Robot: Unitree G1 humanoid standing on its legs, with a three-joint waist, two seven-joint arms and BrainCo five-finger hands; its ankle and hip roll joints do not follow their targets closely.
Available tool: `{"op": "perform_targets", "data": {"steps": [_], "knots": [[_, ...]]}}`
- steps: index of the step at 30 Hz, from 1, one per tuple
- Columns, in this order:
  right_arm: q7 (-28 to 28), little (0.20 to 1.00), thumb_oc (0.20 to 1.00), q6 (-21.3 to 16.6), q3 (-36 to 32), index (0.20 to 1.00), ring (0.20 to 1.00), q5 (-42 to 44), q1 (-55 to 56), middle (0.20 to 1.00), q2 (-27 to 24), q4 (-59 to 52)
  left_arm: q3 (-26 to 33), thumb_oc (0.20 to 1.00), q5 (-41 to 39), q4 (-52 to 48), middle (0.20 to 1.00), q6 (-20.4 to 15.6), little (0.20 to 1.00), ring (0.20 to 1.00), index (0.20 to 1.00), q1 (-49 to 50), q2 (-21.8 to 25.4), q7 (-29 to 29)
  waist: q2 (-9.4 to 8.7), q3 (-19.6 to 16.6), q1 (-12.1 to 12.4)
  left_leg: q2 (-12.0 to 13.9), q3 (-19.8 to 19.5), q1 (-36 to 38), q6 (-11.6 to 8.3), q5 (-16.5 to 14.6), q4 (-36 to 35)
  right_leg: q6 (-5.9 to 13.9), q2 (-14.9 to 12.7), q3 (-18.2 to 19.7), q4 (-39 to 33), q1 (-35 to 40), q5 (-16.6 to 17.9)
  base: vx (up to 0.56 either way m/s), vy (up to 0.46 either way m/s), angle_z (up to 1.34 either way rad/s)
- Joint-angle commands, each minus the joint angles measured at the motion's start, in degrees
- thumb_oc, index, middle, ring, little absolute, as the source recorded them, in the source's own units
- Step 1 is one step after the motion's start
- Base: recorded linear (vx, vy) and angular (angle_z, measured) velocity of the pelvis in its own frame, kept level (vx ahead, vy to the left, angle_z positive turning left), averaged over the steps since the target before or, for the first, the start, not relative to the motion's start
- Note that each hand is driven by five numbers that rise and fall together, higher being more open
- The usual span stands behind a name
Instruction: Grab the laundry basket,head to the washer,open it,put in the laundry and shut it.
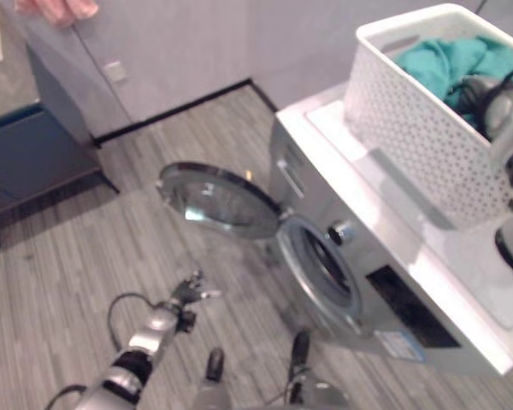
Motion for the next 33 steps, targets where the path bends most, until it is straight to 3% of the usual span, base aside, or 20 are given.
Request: {"op": "perform_targets", "data": {"steps": [1,14,18,24,26,29,33], "knots": [[-1.19,0.2,0.2,0.12,4.67,0.2,0.2,1.3,-4.61,0.2,-0.51,1.85,-1.36,1.0,-0.23,-1.88,1.0,-2.5,1.0,1.0,1.0,-5.34,2.93,-0.84,-2.35,5.05,1.37,0.04,3.14,0.5,0.99,5.68,-0.16,3.86,-3.11,1.19,4.47,6.81,-11.87,0.0,0.0,0.0],[-9.75,0.2,0.2,0.74,2.72,0.2,0.2,-3.73,-7.37,0.2,-2.1,-0.21,1.07,1.0,0.06,-1.55,1.0,-2.33,1.0,1.0,1.0,-2.89,2.08,0.57,-2.62,4.11,0.5,-0.53,3.79,2.25,1.64,3.38,-0.16,4.21,-3.65,1.43,3.82,8.82,-11.63,0.0,0.013,0.0],[-16.37,0.2,0.2,1.94,0.72,0.2,0.2,-6.24,-7.67,0.2,-4.61,-3.75,2.11,1.0,0.15,-2.98,1.0,-2.73,1.0,1.0,1.0,-0.45,2.46,1.7,-2.73,3.32,0.15,-0.62,4.24,3.5,2.09,2.13,-0.16,4.43,-4.02,1.67,3.92,9.8,-11.68,0.01,0.046,0.0],[-25.79,0.2,0.2,4.95,-6.58,0.2,0.2,-7.49,-5.88,0.2,-9.45,-13.88,3.98,1.0,-0.86,-3.52,1.0,-3.37,1.0,1.0,1.0,2.76,1.83,3.38,-2.51,1.92,-0.5,-1.0,4.75,5.5,2.67,0.34,-0.16,4.7,-4.45,2.0,4.11,11.77,-12.1,0.02,0.031,0.01],[-26.36,0.2,0.2,5.27,-7.72,0.2,0.2,-7.79,-5.01,0.2,-10.03,-14.75,4.19,1.0,-0.86,-3.53,1.0,-3.38,1.0,1.0,1.0,3.22,1.88,3.44,-2.63,1.79,-0.44,-0.98,4.77,5.8,2.72,0.18,-0.16,4.71,-4.5,1.9,4.12,12.11,-12.2,0.02,0.02,0.11],[-32.32,0.2,0.2,7.41,-13.1,0.2,0.2,-12.82,-0.93,0.2,-15.04,-24.58,5.83,1.0,-0.62,-3.8,1.0,-3.55,1.0,1.0,1.0,5.99,1.46,3.81,-2.59,0.68,-0.48,-1.06,4.91,7.68,3.1,-0.81,-0.16,4.84,-4.71,1.74,4.35,14.03,-12.87,0.05,0.022,0.03],[-34.05,0.2,0.2,8.3,-15.73,0.2,0.2,-14.3,1.26,0.2,-16.78,-27.69,6.34,1.0,-0.22,-4.09,1.0,-3.71,1.0,1.0,1.0,6.88,1.7,3.95,-2.81,0.29,-0.38,-1.13,4.89,8.3,3.2,-1.09,-0.16,4.86,-4.64,1.76,4.36,14.71,-13.1,0.02,0.005,0.02]]}}
